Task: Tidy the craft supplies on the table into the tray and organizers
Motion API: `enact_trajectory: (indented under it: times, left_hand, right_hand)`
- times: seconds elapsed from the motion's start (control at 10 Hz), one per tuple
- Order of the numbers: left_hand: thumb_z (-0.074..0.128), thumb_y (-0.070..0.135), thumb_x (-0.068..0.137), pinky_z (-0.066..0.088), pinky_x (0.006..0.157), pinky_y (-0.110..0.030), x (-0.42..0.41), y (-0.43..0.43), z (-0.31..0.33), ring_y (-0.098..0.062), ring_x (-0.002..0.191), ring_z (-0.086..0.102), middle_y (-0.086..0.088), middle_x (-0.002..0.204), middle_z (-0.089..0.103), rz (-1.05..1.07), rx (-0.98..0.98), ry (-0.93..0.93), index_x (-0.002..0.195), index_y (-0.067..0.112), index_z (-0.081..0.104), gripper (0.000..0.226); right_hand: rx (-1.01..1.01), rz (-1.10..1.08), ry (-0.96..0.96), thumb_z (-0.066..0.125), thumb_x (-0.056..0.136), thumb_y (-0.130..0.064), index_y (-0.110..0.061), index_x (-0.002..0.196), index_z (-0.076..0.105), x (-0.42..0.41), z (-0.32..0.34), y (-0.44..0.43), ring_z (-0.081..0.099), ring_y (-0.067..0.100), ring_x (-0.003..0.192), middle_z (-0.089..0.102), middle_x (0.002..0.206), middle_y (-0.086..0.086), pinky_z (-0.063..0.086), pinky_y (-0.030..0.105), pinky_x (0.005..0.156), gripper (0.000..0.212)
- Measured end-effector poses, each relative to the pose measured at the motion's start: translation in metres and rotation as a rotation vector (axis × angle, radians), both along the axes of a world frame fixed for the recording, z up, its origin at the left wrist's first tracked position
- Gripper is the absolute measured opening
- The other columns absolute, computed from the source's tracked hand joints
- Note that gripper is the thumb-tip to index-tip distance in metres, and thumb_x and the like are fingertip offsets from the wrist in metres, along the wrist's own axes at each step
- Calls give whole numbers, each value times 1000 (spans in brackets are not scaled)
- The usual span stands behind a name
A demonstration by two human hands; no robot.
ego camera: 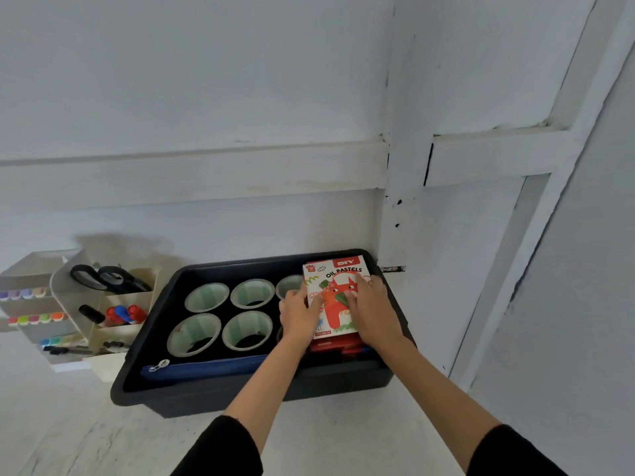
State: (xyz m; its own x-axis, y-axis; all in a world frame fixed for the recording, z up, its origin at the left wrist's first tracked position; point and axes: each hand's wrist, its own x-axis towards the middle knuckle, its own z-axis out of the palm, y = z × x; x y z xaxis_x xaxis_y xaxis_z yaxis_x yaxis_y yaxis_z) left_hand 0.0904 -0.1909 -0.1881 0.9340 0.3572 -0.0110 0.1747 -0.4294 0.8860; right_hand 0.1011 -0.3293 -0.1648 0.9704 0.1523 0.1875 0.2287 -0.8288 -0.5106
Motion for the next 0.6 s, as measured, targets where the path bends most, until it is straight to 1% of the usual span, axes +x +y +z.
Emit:
enact_trajectory:
  times: [0.1, 0.2, 0.3, 0.4, 0.5, 0.6]
  left_hand:
    - [54, 35, 93, 45, 96, -35, -1, 0, -2, -19, 120, 36, -4, 125, 35, 20, 149, -2, 122, 15, 55, 35]
    - [53, 30, 93, 51, 91, -39, 3, -1, -4, -21, 119, 43, -2, 123, 33, 19, 50, 20, 117, 14, 54, 29]
    - [49, 22, 93, 53, 88, -44, 4, -5, 2, -23, 114, 50, 1, 116, 34, 62, -169, 59, 90, 29, 45, 8]
    - [52, 17, 92, 54, 85, -43, 3, -6, 4, -22, 113, 52, -3, 120, 34, 57, -216, 71, 93, 26, 39, 17]
    - [53, 20, 94, 56, 82, -38, 3, -7, 4, -20, 112, 53, -1, 119, 32, 28, -206, 64, 110, 20, 36, 23]
    - [50, 25, 95, 55, 83, -36, 1, -6, 4, -19, 114, 50, 0, 121, 29, 12, -176, 77, 116, 20, 38, 25]
  right_hand:
    - [-130, 0, 79, 30, 95, -56, -16, 149, 15, -2, -6, 4, 19, 27, 141, 14, 155, 11, 29, 41, 113, 69]
    - [-194, 14, 89, 26, 94, -58, -14, 150, 10, -2, -9, 6, 13, 27, 143, 7, 157, 10, 17, 39, 116, 73]
    - [-363, -12, -67, 19, 97, -53, -8, 149, 14, -1, -7, 3, 1, 30, 145, 7, 158, 12, -10, 43, 116, 69]
    - [-487, -3, -141, 18, 99, -45, -8, 145, 27, -2, -1, 2, 7, 30, 145, 22, 154, 13, -15, 45, 115, 59]
    - [-247, -97, -144, 37, 98, -38, -14, 132, 46, -4, 2, -1, 35, 24, 131, 46, 138, 8, 16, 41, 117, 43]
    - [274, -250, -192, 55, 91, -17, -16, 115, 59, -15, 16, -15, 52, 17, 110, 61, 116, 3, 44, 24, 87, 25]
